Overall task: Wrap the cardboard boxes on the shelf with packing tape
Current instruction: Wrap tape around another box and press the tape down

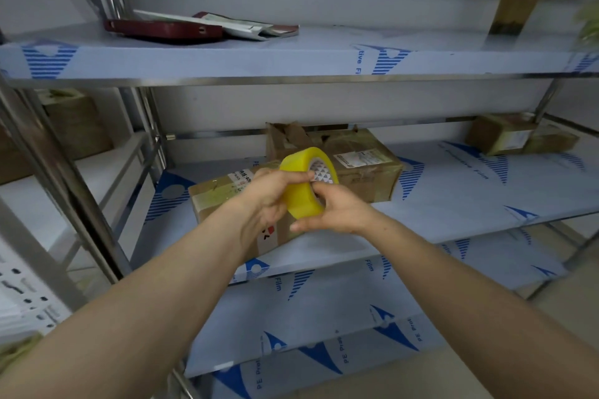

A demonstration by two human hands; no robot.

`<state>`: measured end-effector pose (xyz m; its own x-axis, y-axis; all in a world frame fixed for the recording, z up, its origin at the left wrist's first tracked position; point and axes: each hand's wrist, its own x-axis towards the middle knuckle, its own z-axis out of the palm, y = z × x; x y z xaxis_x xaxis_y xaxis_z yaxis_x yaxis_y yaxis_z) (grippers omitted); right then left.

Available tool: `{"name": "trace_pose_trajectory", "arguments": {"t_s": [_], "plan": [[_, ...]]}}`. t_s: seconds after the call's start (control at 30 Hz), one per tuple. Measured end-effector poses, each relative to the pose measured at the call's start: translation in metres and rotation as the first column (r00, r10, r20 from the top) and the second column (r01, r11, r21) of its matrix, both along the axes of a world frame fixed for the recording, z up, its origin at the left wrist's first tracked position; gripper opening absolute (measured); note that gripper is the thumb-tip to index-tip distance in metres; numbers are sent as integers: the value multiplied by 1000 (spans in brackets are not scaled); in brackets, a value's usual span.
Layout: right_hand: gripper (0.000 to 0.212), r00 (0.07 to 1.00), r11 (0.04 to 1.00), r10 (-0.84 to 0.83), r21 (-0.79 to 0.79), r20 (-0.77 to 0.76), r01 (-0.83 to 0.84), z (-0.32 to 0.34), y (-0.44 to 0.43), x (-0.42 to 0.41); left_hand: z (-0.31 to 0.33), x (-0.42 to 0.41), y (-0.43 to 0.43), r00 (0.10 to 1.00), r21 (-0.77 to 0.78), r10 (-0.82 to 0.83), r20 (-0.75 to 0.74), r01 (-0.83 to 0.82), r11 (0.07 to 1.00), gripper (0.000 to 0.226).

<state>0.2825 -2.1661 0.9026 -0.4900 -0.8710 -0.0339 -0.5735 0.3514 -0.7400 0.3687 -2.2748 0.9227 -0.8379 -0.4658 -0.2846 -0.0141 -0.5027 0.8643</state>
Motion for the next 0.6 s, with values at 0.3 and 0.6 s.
{"name": "trace_pose_trajectory", "arguments": {"t_s": [0.3, 0.6], "plan": [[33, 962, 986, -11, -160, 272, 57, 0, 9, -13, 9, -4, -21, 994, -604, 54, 93, 14, 797, 65], [24, 953, 992, 41, -124, 301, -3, 7, 17, -18, 5, -5, -24, 993, -641, 105, -44, -109, 760, 31]]}}
